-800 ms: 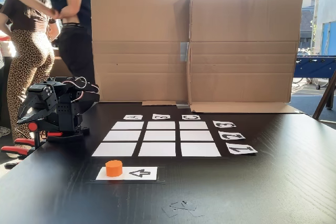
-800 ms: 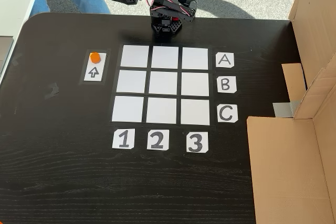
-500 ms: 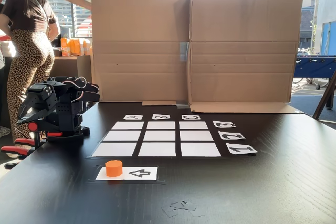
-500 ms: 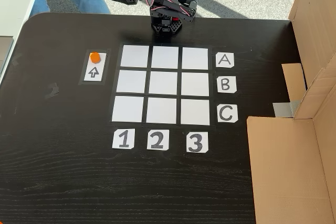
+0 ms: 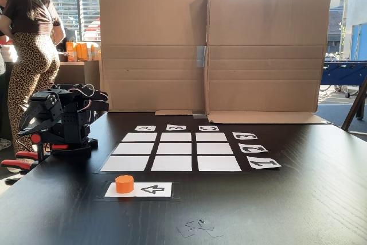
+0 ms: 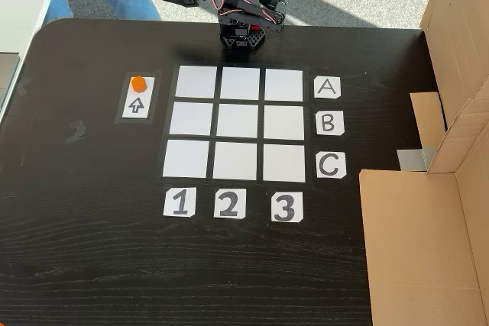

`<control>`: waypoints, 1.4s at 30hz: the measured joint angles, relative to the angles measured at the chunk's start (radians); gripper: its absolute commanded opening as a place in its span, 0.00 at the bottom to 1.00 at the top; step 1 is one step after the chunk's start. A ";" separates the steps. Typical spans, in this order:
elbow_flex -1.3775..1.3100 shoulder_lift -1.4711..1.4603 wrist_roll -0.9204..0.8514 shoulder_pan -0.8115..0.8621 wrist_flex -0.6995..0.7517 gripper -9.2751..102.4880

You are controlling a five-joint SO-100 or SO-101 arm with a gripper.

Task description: Pick up the round, orange token and place it in the grid on square A3.

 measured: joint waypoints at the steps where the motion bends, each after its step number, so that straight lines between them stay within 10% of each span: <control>1: 0.000 0.000 0.000 0.000 0.000 0.08; 27: 0.000 -0.002 0.000 -0.017 0.011 0.08; 42: -0.285 -0.468 -0.011 -0.087 0.078 0.08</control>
